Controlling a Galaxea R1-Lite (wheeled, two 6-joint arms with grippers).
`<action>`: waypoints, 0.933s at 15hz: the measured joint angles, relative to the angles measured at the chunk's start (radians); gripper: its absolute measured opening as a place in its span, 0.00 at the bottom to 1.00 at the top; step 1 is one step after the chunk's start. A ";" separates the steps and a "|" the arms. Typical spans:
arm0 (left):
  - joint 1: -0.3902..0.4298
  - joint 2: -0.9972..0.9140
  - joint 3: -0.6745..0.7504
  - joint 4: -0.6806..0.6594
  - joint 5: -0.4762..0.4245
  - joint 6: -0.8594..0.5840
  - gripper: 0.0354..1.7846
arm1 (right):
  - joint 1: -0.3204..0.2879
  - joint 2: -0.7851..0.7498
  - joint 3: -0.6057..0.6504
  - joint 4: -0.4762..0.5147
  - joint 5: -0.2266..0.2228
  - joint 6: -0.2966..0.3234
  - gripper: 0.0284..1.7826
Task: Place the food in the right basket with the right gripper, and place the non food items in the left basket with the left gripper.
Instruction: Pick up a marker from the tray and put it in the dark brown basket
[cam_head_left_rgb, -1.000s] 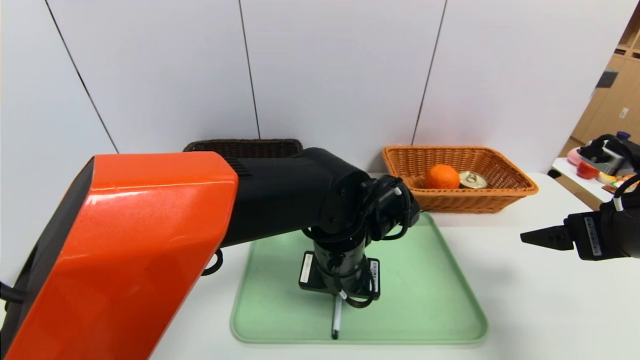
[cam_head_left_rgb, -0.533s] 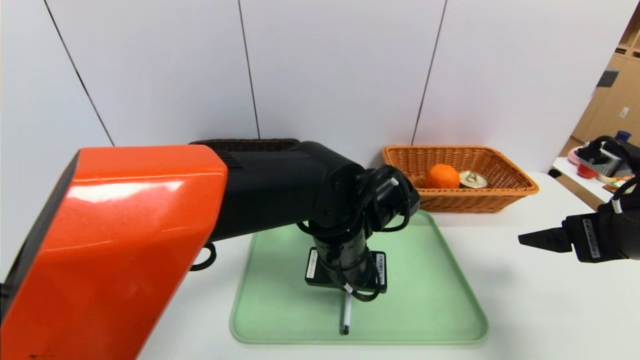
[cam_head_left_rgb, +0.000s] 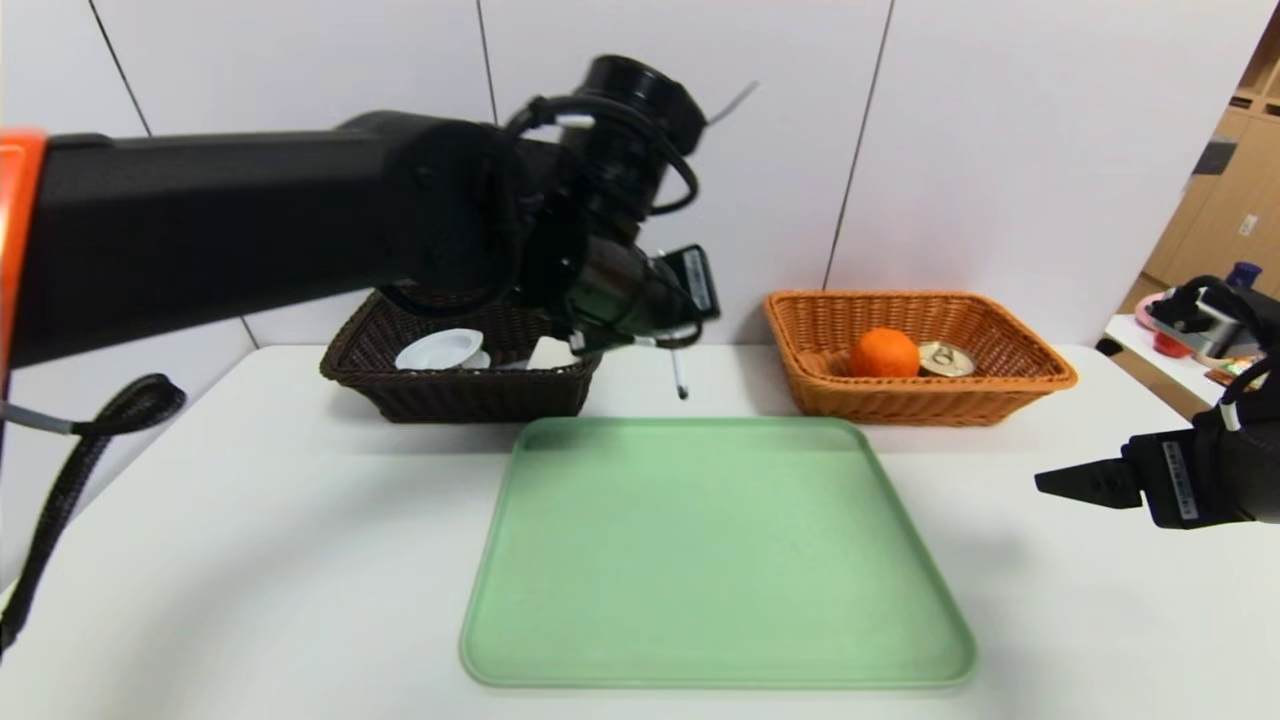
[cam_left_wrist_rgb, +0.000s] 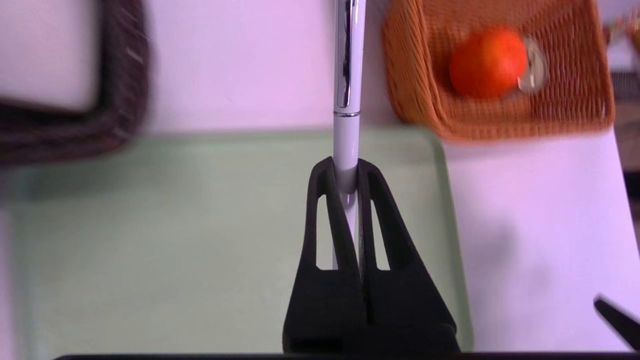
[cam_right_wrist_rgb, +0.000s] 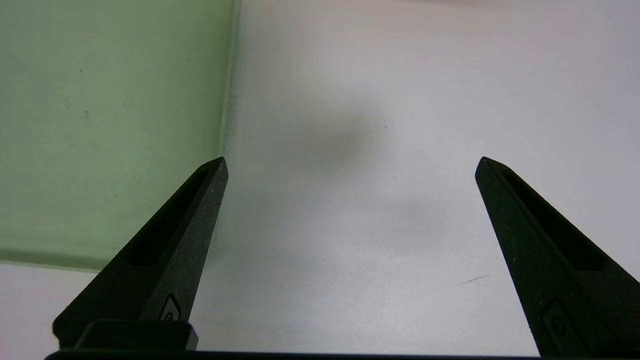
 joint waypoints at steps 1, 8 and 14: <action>0.057 -0.015 0.003 -0.005 0.008 0.017 0.01 | 0.000 0.003 0.000 0.000 0.000 0.000 0.96; 0.378 -0.030 0.027 -0.087 0.045 0.212 0.01 | 0.000 0.020 -0.003 0.000 -0.001 0.000 0.96; 0.451 0.029 0.031 -0.090 0.034 0.227 0.01 | 0.001 0.023 -0.005 0.000 -0.003 0.002 0.96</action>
